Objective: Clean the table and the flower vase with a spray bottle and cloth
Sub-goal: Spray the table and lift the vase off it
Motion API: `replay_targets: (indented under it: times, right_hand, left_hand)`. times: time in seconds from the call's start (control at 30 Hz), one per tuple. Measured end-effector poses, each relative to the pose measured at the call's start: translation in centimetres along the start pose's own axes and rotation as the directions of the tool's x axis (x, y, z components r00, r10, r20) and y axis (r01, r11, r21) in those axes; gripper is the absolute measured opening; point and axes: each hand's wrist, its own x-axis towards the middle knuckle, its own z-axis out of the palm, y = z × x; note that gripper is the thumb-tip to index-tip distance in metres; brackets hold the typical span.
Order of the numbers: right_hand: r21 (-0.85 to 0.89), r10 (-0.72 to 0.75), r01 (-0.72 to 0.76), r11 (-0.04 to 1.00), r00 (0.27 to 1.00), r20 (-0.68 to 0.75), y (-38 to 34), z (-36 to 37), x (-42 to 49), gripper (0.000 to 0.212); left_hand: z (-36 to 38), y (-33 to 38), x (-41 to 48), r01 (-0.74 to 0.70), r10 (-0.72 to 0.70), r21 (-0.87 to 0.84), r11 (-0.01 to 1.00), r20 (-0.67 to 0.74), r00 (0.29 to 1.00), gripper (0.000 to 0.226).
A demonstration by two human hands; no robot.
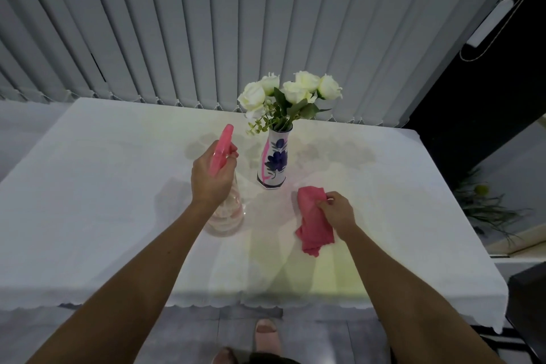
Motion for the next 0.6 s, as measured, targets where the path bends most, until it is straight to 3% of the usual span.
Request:
replay_targets:
  times: [0.2, 0.4, 0.6]
  right_hand:
    - [-0.104, -0.141, 0.138, 0.985, 0.990, -0.018, -0.7, -3.8, 2.7, 0.019]
    - [-0.057, -0.081, 0.088, 0.994, 0.989, 0.123, -1.9, -3.0, 3.5, 0.022]
    - [-0.020, -0.050, 0.053, 0.998, 0.991, 0.120, -2.3, -1.2, 2.9, 0.027]
  left_hand:
    - [0.4, 0.3, -0.1, 0.010, -0.009, 0.019, 1.000, -0.033, 0.999, 0.014]
    - [0.3, 0.2, -0.2, 0.006, -0.005, 0.026, 1.000, -0.040, 0.999, 0.014]
    - [0.4, 0.3, -0.3, 0.013, -0.011, 0.022, 1.000, -0.049, 0.999, 0.014]
